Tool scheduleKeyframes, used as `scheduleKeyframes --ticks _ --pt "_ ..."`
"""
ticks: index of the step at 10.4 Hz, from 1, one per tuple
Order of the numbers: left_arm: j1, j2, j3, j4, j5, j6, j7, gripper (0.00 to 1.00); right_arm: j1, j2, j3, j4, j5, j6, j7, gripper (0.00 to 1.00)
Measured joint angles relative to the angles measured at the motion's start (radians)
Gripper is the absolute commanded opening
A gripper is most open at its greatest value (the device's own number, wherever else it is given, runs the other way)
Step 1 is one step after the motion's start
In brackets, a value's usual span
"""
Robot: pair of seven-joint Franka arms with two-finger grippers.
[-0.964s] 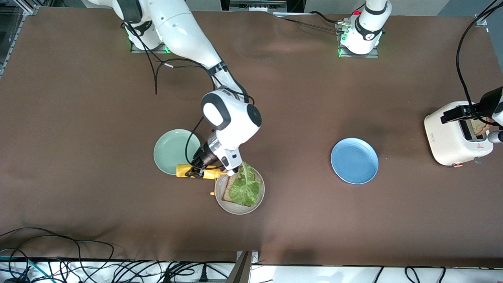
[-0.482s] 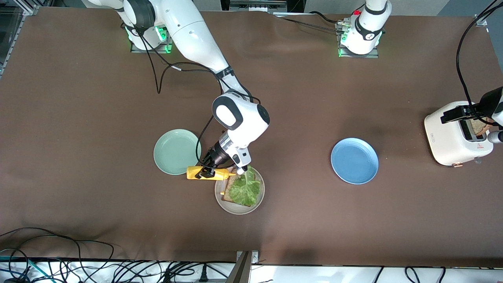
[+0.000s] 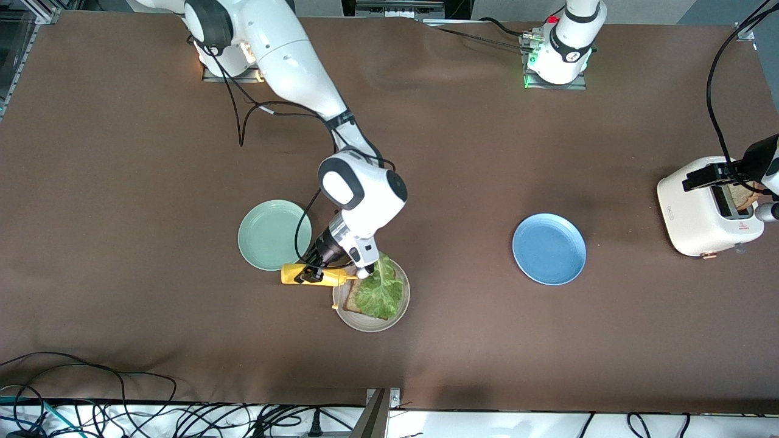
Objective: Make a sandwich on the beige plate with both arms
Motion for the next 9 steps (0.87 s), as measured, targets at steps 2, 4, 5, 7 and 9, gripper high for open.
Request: scheduleKeyframes --ticks 2,4,5,7,9 --pt "0.0 0.0 0.0 0.0 0.0 0.0 0.0 1.0 -0.082 -0.002 0.074 0.002 0.0 0.037 -0.001 0.0" --pt "0.0 0.0 0.0 0.0 0.0 0.0 0.0 1.0 -0.138 -0.031 0.125 -0.008 0.0 0.064 -0.002 0.0" --pt "0.0 0.0 0.0 0.0 0.0 0.0 0.0 1.0 -0.173 -0.065 0.166 -0.035 0.001 0.075 -0.003 0.0" --pt "0.0 0.0 0.0 0.0 0.0 0.0 0.0 1.0 -0.254 -0.172 0.248 -0.154 0.043 0.115 -0.005 0.0" --pt "0.0 0.0 0.0 0.0 0.0 0.0 0.0 1.0 -0.295 -0.299 0.282 -0.307 0.15 0.142 -0.038 0.0"
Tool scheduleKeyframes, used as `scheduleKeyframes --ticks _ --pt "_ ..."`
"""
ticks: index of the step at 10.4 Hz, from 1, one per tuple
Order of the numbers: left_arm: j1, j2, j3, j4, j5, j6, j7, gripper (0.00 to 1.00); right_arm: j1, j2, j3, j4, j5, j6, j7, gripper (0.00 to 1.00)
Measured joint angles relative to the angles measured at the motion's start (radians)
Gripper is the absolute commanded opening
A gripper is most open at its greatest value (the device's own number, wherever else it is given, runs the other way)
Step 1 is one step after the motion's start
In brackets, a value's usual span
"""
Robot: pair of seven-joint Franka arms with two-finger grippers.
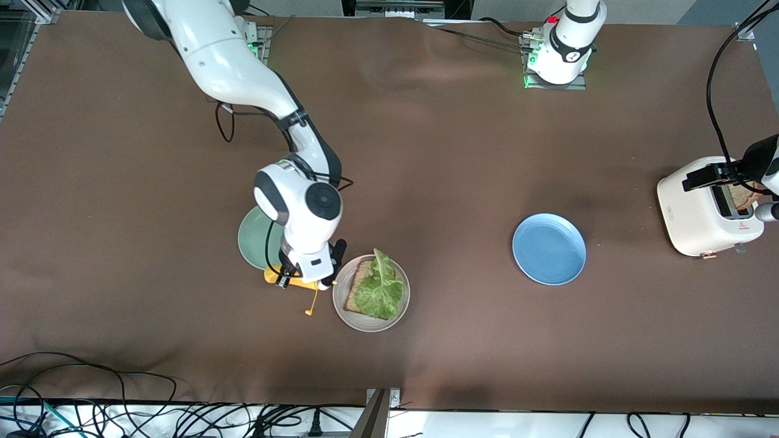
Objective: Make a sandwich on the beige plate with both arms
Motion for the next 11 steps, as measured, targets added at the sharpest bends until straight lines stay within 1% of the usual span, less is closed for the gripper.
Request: scheduleKeyframes --ticks 2,4,5,6,8,9,11 --pt "0.0 0.0 0.0 0.0 0.0 0.0 0.0 0.99 -0.017 -0.115 0.013 -0.155 0.085 0.03 -0.015 0.0" --pt "0.0 0.0 0.0 0.0 0.0 0.0 0.001 0.99 -0.11 -0.232 0.084 -0.28 0.141 0.055 -0.071 0.0" --pt "0.0 0.0 0.0 0.0 0.0 0.0 0.002 1.0 -0.164 -0.286 0.111 -0.322 0.188 0.055 -0.139 0.0" --pt "0.0 0.0 0.0 0.0 0.0 0.0 0.002 1.0 -0.215 -0.328 0.123 -0.353 0.273 0.048 -0.245 0.0" --pt "0.0 0.0 0.0 0.0 0.0 0.0 0.002 1.0 -0.312 -0.361 0.127 -0.382 0.481 0.028 -0.493 0.0" --pt "0.0 0.001 0.0 0.0 0.0 0.0 0.002 1.0 -0.353 -0.365 0.127 -0.385 0.557 0.012 -0.593 0.0" --pt "0.001 0.001 0.001 0.0 0.0 0.0 0.002 1.0 -0.435 -0.366 0.128 -0.386 0.654 -0.036 -0.746 0.0"
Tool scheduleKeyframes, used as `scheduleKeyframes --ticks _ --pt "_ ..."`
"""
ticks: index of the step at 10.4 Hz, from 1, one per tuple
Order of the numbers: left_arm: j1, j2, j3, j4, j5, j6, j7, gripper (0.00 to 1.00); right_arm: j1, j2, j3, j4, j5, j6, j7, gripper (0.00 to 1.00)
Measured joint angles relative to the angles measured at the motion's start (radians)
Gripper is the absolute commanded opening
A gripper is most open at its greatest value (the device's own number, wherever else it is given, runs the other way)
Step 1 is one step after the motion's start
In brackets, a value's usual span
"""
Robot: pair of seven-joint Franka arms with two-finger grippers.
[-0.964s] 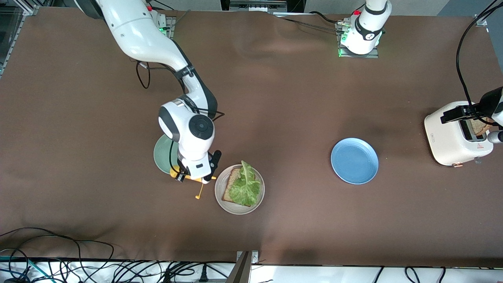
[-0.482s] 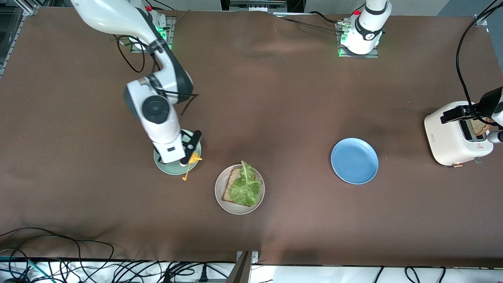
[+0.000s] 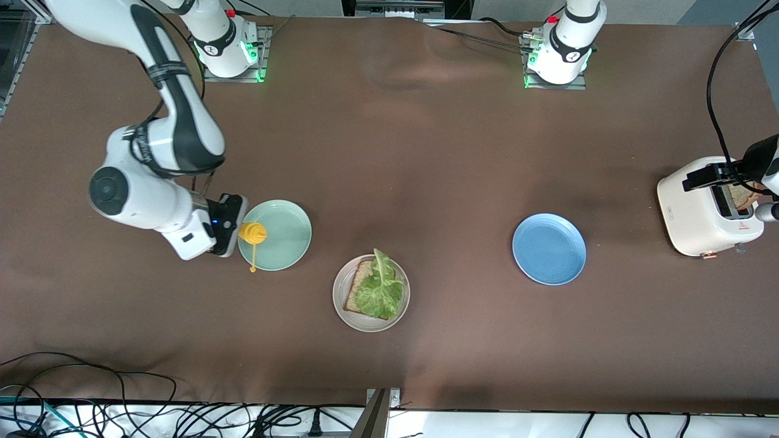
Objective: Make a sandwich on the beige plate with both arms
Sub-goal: 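Carry the yellow bottle back beside the pale green plate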
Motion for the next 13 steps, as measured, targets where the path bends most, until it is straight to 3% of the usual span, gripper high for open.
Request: scheduleKeyframes --ticks 4,7,13 --pt "0.025 0.004 0.011 0.0 0.0 -0.002 0.0 1.0 -0.185 0.032 0.001 -0.017 0.237 -0.116 -0.429 0.0" --pt "0.093 0.024 0.014 -0.003 0.05 -0.02 0.071 1.0 -0.275 0.15 0.001 0.033 0.378 -0.227 -0.664 0.0" --pt "0.237 0.158 0.017 -0.007 0.194 -0.02 0.175 1.0 -0.437 0.335 0.05 0.14 0.417 -0.36 -0.953 0.0"
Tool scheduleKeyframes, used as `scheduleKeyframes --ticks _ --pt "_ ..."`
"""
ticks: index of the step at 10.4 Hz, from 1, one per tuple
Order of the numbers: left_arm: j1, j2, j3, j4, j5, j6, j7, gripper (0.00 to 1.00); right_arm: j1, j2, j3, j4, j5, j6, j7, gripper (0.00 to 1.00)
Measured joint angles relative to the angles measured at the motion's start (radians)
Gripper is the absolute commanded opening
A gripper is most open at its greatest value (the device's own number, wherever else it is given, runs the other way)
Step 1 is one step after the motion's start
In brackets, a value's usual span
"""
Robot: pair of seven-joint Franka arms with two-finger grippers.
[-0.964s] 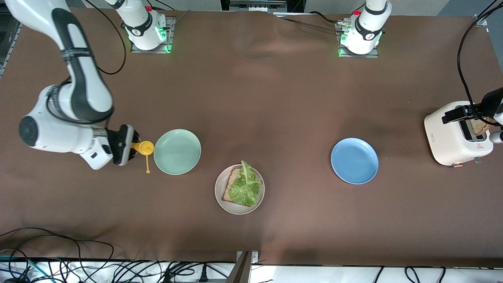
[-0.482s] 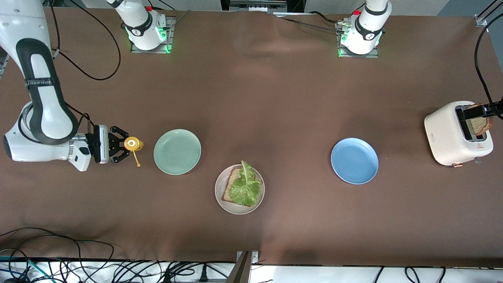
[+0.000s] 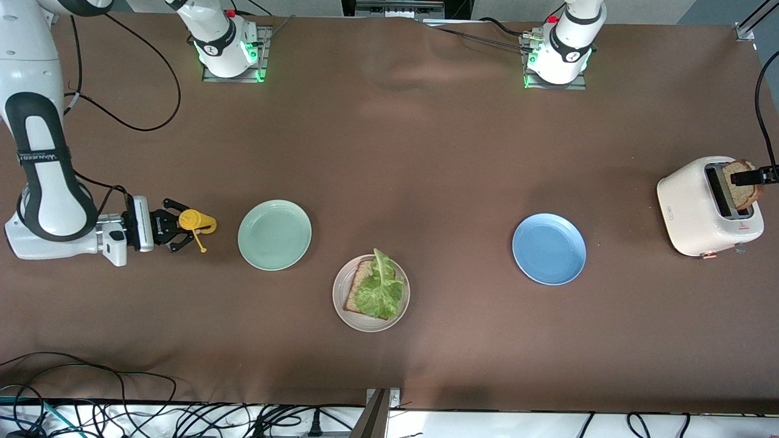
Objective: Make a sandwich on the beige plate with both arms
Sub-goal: 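Carry the yellow bottle back beside the pale green plate, then set the bottle down and open the right gripper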
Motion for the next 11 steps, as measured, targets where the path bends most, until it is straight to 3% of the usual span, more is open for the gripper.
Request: scheduleKeyframes --ticks 5,6,7,8,9,11 --pt "0.078 0.083 0.0 0.001 0.018 0.015 0.053 0.94 -0.031 0.099 0.002 0.05 0.016 -0.01 -0.147 0.0" --pt "0.086 0.097 0.0 0.002 0.019 0.03 0.069 0.86 -0.032 0.101 0.001 0.051 0.023 -0.011 -0.155 0.23" --pt "0.087 0.109 -0.001 0.002 0.019 0.034 0.075 0.74 -0.033 0.102 -0.003 0.052 0.028 -0.009 -0.17 0.93" --pt "0.086 0.117 -0.004 0.002 0.019 0.034 0.076 0.61 -0.035 0.102 -0.008 0.058 0.032 -0.005 -0.193 1.0" --pt "0.086 0.123 -0.006 0.002 0.019 0.033 0.078 0.38 -0.036 0.103 -0.015 0.065 0.04 -0.001 -0.204 1.0" --pt "0.086 0.128 -0.006 0.002 0.019 0.029 0.082 0.1 -0.041 0.103 -0.029 0.077 0.05 -0.001 -0.213 1.0"
